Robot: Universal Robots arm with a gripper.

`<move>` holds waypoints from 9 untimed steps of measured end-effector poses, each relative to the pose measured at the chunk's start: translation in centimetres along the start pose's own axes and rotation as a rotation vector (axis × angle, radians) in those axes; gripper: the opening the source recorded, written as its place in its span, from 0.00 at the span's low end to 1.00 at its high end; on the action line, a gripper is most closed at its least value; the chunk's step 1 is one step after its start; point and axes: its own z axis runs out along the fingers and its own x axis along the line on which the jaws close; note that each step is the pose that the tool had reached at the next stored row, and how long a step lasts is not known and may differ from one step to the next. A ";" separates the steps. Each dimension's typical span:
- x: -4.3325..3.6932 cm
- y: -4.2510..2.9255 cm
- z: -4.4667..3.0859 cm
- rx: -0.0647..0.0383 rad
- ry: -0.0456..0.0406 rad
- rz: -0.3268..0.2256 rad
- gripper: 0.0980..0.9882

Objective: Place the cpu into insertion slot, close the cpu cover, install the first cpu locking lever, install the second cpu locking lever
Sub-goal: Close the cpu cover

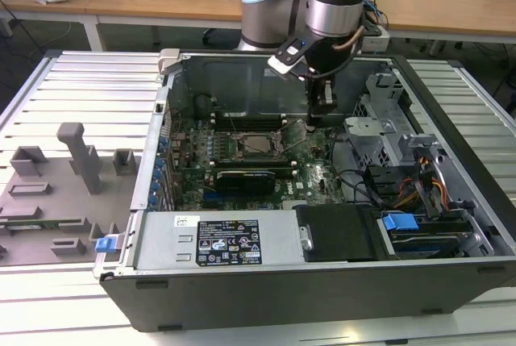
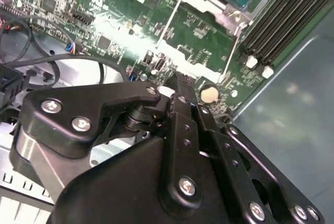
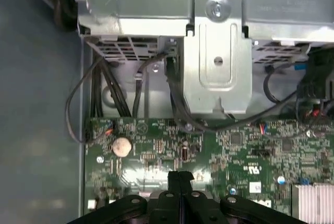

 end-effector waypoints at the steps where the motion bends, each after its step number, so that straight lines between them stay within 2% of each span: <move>1: 0.01 0.27 0.13 0.003 0.0000 0.000 0.01; 4: 0.04 0.82 0.86 0.010 0.0002 -0.001 0.01; 7: 0.07 0.87 1.61 0.012 0.0004 -0.001 0.01; 9: 0.06 0.86 1.77 0.013 -0.0001 -0.001 0.01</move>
